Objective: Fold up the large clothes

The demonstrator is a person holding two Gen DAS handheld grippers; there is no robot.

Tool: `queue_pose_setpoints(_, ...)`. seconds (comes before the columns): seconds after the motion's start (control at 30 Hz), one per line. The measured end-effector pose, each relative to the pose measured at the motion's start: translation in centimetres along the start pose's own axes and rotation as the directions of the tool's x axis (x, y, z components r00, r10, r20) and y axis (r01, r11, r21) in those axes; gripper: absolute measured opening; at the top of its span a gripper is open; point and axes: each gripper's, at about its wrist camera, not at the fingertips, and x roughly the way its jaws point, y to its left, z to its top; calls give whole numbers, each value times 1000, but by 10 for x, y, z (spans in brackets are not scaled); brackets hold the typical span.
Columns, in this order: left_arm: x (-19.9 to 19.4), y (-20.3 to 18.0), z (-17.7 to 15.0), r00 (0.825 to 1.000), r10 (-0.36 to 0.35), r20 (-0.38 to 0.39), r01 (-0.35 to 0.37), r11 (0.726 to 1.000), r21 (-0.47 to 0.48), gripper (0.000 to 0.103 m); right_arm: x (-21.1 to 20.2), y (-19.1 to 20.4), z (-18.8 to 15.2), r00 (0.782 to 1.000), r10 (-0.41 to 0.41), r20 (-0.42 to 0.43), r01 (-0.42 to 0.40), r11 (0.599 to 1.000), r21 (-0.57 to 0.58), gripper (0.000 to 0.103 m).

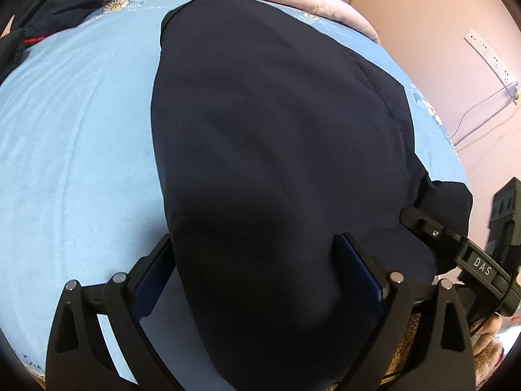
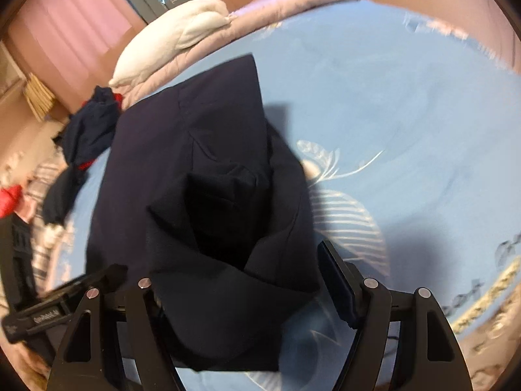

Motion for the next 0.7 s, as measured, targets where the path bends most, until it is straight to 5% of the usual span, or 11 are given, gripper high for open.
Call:
queue_pose_setpoints(0.1, 10, 13, 3, 999, -47, -21, 46, 998, -52, 95, 11, 0, 0, 996, 85, -24, -85, 996, 20, 65)
queue_pose_setpoints(0.2, 10, 17, 2, 998, -59, -13, 57, 995, -87, 81, 26, 6, -1, 980, 190, -60, -189, 982, 29, 56)
queue_pose_setpoints(0.27, 4, 15, 0, 999, -41, 9, 42, 996, -78, 60, 30, 10, -1, 979, 195, -64, -193, 981, 23, 52)
queue_pose_setpoints(0.37, -4, 11, 0, 999, -19, 37, 21, 999, -50, 41, 28, 16, 2, 974, 219, -63, -219, 976, 13, 39)
queue_pose_setpoints(0.7, -52, 27, 3, 984, 103, 145, -92, 993, -77, 26, 9, 81, 1, 964, 265, -6, -262, 949, -177, 29)
